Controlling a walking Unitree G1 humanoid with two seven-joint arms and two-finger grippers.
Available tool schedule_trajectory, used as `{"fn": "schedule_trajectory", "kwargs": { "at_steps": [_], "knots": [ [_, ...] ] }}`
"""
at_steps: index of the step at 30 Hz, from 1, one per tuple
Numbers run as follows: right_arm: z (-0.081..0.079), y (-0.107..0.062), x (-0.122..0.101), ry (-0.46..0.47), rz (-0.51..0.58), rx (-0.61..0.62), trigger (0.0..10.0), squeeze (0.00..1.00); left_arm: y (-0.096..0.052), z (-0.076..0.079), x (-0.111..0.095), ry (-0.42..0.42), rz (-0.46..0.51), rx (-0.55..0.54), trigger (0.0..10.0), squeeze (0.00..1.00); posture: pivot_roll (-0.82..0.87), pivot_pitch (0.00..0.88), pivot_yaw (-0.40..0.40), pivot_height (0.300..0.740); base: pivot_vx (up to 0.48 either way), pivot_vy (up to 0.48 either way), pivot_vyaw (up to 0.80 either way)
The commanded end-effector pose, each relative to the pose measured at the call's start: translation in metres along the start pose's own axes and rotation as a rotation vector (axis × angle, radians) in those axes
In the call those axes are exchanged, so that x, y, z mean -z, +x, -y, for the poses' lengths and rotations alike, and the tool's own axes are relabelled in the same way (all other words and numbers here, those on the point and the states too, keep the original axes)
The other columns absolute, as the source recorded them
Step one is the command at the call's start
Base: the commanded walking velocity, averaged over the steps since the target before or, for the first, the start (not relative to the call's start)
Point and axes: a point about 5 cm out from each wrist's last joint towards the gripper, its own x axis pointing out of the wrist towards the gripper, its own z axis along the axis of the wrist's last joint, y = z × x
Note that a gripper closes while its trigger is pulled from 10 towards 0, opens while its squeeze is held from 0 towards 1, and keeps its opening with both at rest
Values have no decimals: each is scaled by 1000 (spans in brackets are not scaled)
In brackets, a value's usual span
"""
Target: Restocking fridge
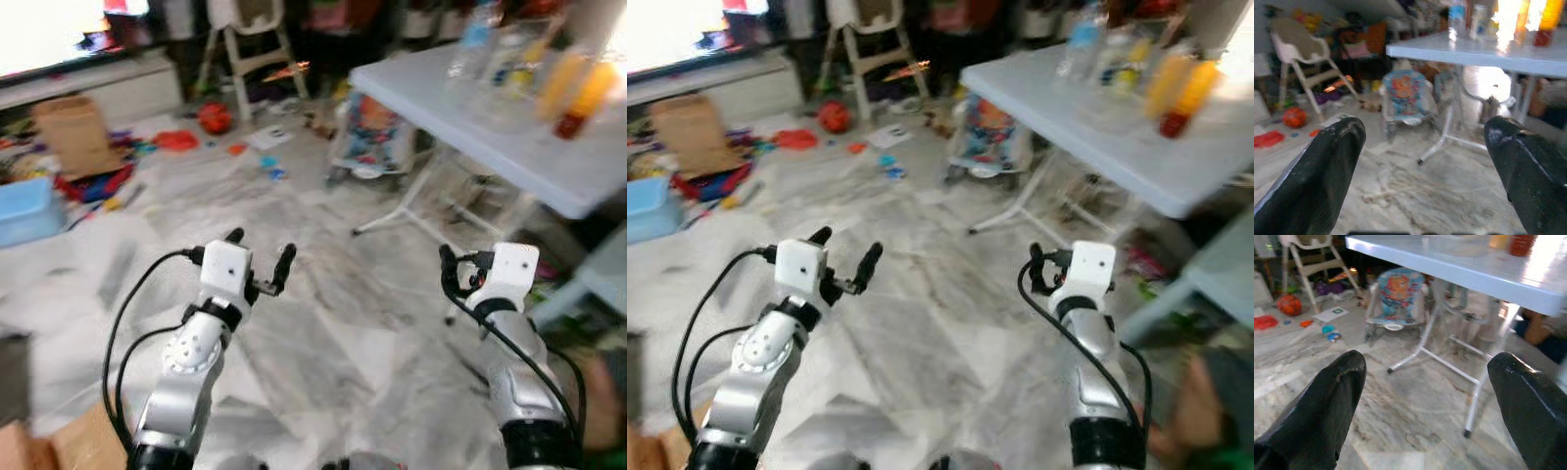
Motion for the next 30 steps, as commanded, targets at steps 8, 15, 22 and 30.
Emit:
{"fn": "schedule_trajectory", "kwargs": {
  "at_steps": [8,15,22,30],
  "knots": [
    [3,4,-10,-4,38,15,10000,0,4,4,-6,-21,31,-4,10000,0,24,0,-24,740,434,0,0],
    [3,4,-11,3,46,18,10000,0,4,3,-8,-7,45,13,10000,0,24,0,-22,740,97,0,0],
    [2,6,-14,-6,58,12,10000,0,7,4,-10,-3,51,14,10000,0,18,0,-29,740,465,0,0],
    [-1,6,-20,-6,88,14,10000,0,9,6,-20,12,78,13,10000,0,14,0,-20,740,480,0,0]
  ]
}}
